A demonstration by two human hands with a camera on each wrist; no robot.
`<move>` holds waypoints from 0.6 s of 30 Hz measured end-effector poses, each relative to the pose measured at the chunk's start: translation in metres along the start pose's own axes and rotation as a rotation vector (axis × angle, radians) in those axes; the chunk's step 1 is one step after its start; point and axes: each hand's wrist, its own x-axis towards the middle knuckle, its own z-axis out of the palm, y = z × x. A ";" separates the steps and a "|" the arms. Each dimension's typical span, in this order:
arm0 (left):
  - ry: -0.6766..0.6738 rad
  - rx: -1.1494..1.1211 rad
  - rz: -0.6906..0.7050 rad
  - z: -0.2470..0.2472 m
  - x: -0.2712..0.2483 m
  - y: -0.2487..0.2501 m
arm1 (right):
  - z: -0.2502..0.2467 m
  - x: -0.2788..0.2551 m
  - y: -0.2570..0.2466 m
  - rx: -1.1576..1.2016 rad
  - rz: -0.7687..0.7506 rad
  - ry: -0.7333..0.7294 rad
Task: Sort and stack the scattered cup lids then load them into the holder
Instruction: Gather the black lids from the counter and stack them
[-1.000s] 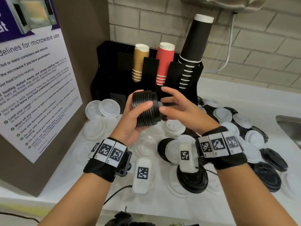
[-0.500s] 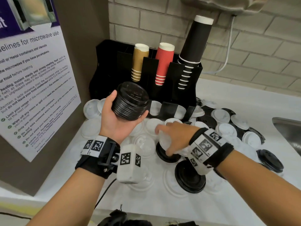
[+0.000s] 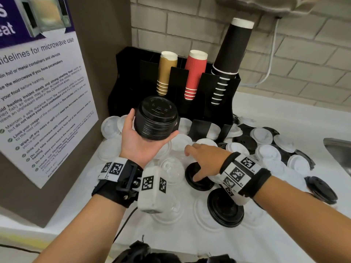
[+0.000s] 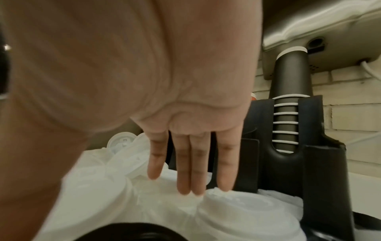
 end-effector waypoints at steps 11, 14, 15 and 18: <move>0.055 -0.019 -0.027 -0.001 0.001 -0.002 | 0.003 0.004 0.007 -0.066 -0.025 -0.048; 0.055 -0.016 -0.008 -0.001 0.000 -0.002 | -0.009 -0.002 0.020 0.271 -0.052 0.071; 0.055 -0.008 -0.008 -0.001 -0.001 -0.002 | -0.013 -0.005 0.025 0.396 -0.073 0.120; 0.064 0.032 -0.006 0.000 -0.001 -0.001 | -0.025 -0.015 0.034 0.708 -0.145 0.323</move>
